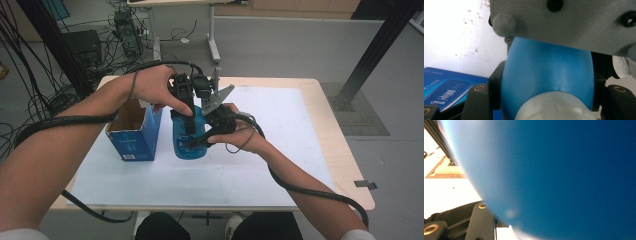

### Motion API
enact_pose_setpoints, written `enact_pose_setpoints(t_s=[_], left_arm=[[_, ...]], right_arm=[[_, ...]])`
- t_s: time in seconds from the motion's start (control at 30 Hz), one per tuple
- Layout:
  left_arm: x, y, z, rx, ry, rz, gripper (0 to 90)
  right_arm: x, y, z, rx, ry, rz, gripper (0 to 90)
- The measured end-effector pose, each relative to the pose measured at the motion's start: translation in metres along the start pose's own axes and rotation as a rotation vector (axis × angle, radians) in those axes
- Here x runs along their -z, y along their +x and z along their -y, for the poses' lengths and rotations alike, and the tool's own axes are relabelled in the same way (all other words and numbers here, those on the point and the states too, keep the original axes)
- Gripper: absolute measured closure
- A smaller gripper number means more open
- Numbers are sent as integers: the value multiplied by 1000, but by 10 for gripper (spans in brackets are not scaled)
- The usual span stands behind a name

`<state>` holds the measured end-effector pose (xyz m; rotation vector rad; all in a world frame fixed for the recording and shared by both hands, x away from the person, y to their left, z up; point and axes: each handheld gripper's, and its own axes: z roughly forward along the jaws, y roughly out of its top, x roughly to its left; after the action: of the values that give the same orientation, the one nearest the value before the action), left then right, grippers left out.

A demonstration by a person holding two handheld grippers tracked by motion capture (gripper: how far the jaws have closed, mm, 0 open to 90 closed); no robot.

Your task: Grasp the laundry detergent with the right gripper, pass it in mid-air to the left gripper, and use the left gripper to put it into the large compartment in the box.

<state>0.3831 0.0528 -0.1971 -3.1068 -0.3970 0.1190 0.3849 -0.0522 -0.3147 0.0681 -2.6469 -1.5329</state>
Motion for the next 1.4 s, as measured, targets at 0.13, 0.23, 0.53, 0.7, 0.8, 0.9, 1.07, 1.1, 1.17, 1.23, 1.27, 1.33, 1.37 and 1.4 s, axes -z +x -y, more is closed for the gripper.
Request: enact_pose_setpoints(t_s=[0.13, 0.23, 0.53, 0.7, 0.8, 0.9, 1.07, 1.1, 1.17, 1.23, 1.27, 1.33, 1.37, 1.4], left_arm=[[0, 1, 0, 3, 0, 3, 376], [-1, 1, 0, 5, 2, 2, 377], [0, 1, -1, 9, 3, -2, 377], [2, 2, -1, 14, 8, -1, 377], [2, 2, -2, 13, 13, 0, 377], [2, 2, -2, 12, 16, 1, 377], [2, 2, -1, 15, 6, -2, 377], [2, 2, -1, 15, 6, -2, 378], [2, 2, -1, 15, 6, -1, 377], [1, 2, -1, 14, 8, -2, 378], [2, 2, -1, 14, 8, -3, 378], [2, 2, -1, 14, 10, -3, 378], [2, 2, -1, 15, 9, -3, 378], [2, 2, -1, 15, 9, -3, 378]], right_arm=[[0, -1, 0, -2, -1, -5, 421], [-1, -1, 1, -4, -1, -9, 419], [-1, -3, 0, -2, -3, -10, 416], [0, -3, 1, -11, -13, -13, 413], [1, -3, 0, -11, -13, -14, 412], [0, -2, 1, -16, -15, -14, 411], [0, -2, 1, -22, -23, -17, 409], [0, -2, 1, -22, -23, -17, 409], [0, -2, 1, -23, -27, -21, 408], [0, -2, 1, -23, -27, -20, 408], [0, -2, 1, -24, -27, -20, 407], [0, -3, 2, -13, -26, -12, 406], [0, -3, 2, -12, -24, -9, 406], [0, -3, 2, -12, -24, -9, 406]])
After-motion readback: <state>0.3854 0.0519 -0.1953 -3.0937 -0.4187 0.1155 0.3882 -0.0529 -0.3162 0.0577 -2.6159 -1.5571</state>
